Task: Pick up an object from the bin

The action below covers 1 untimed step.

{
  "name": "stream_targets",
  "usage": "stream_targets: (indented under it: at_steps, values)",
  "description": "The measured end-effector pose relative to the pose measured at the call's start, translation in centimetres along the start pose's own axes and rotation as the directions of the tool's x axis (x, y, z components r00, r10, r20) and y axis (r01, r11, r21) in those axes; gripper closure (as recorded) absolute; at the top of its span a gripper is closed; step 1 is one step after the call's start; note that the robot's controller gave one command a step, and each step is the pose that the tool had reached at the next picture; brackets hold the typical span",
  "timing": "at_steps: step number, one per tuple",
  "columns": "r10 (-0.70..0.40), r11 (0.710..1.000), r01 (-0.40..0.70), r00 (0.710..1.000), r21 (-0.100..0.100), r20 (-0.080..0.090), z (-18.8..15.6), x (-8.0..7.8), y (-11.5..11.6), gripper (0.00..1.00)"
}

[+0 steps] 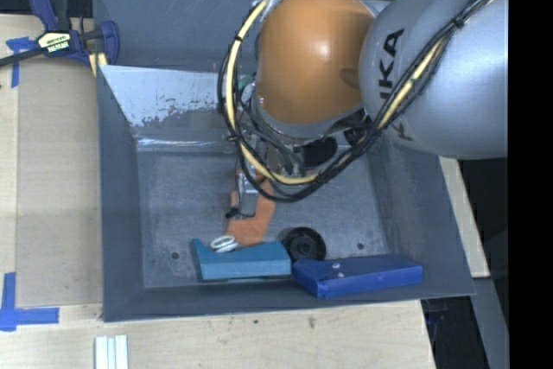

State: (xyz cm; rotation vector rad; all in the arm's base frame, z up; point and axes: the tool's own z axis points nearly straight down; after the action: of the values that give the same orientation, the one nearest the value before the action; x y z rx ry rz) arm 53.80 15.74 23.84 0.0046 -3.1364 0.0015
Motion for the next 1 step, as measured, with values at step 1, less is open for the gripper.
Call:
stream_targets:
  at_steps: [1]
  values:
    - [0.003,1.0,-0.003,1.0,-0.002,0.008,-0.44,-0.16,-0.06,0.0]
